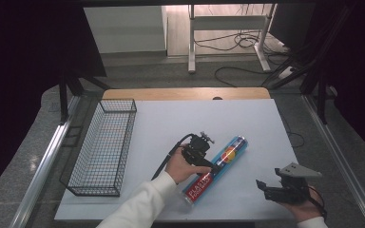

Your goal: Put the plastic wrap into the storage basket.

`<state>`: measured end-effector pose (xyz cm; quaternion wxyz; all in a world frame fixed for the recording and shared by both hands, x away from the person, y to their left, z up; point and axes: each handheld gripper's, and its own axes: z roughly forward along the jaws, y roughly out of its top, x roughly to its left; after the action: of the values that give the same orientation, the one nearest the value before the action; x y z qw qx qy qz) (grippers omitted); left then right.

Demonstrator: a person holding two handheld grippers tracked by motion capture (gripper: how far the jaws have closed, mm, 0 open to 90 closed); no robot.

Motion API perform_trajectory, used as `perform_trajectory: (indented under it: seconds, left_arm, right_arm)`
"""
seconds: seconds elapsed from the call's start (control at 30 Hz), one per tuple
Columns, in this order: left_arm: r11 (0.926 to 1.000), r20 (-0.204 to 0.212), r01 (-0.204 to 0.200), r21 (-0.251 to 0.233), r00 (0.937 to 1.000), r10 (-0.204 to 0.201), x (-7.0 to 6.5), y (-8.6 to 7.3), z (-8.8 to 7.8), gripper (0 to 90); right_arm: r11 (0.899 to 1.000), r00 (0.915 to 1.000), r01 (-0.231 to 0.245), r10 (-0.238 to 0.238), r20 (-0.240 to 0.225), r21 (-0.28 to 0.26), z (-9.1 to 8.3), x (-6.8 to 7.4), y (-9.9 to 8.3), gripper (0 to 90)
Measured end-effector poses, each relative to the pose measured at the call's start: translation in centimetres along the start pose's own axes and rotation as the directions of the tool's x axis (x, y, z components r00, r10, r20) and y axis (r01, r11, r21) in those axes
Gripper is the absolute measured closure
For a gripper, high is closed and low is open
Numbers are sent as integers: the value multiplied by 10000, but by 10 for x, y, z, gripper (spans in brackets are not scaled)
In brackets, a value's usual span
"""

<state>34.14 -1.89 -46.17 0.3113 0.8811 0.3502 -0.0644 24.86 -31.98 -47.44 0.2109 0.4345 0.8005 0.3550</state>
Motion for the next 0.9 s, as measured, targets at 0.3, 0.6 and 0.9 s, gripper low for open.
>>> perform_trajectory:
  seconds: [0.3, 0.6, 0.9]
  left_arm:
    - [9994, -19, 77, 333, 10000, -76, 3, 11, 17, 169]
    - [9976, -46, 1, 694, 10000, 2, -1, 23, 36, 172]
    - [9912, -303, 211, 1308, 9994, -173, 3, 24, 54, 218]
  right_arm:
    - [10000, 9999, -63, 63, 92, 1, 0, -2, -1, 181]
    - [9999, 9996, -56, 58, 268, -104, -1, -2, 0, 182]
    - [10000, 9995, -20, 21, 306, -27, 0, -2, -1, 181]
